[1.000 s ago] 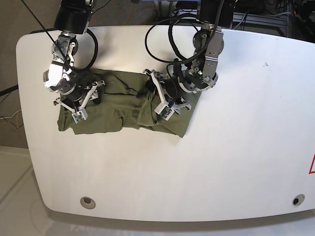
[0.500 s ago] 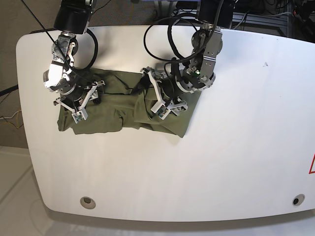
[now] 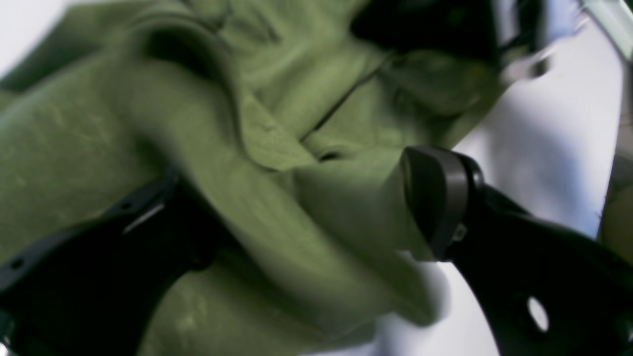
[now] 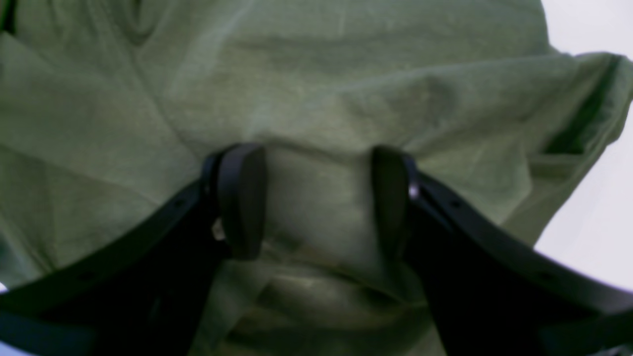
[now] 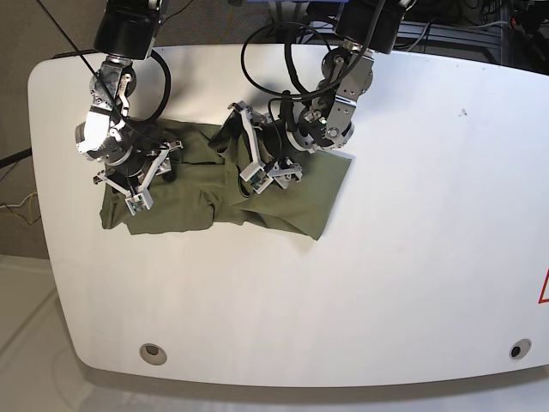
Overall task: Fold the T-shirt properly
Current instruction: 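Lay the strip end down over the middle and open the left gripper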
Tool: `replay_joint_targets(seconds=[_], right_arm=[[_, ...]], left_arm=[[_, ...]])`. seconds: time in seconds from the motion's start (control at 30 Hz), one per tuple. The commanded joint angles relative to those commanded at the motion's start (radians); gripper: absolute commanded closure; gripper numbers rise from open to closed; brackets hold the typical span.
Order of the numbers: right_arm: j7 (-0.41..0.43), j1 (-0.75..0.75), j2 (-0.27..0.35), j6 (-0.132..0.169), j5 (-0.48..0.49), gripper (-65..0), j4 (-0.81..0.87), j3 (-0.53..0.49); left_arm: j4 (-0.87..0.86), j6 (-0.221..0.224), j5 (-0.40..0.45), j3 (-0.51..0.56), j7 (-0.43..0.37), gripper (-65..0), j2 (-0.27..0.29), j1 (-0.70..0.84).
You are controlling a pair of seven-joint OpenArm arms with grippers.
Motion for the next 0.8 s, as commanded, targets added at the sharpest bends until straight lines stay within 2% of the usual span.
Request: replay_joint_targets(seconds=[0.2, 0.63, 0.8], right_arm=[[0.000, -0.002, 0.000, 0.000, 0.000, -32.8, 0.000, 0.000], [0.000, 0.002, 0.000, 0.000, 0.000, -32.8, 0.000, 0.000], [0.000, 0.002, 0.000, 0.000, 0.000, -32.8, 0.000, 0.000]], left_arm=[[0.121, 0.000, 0.002, 0.002, 0.012, -51.0, 0.000, 0.000], [0.371, 0.000, 0.005, -0.003, 0.129, -51.0, 0.000, -0.021], [0.382, 0.000, 0.003, -0.006, 0.132, -51.0, -0.066, -0.017]])
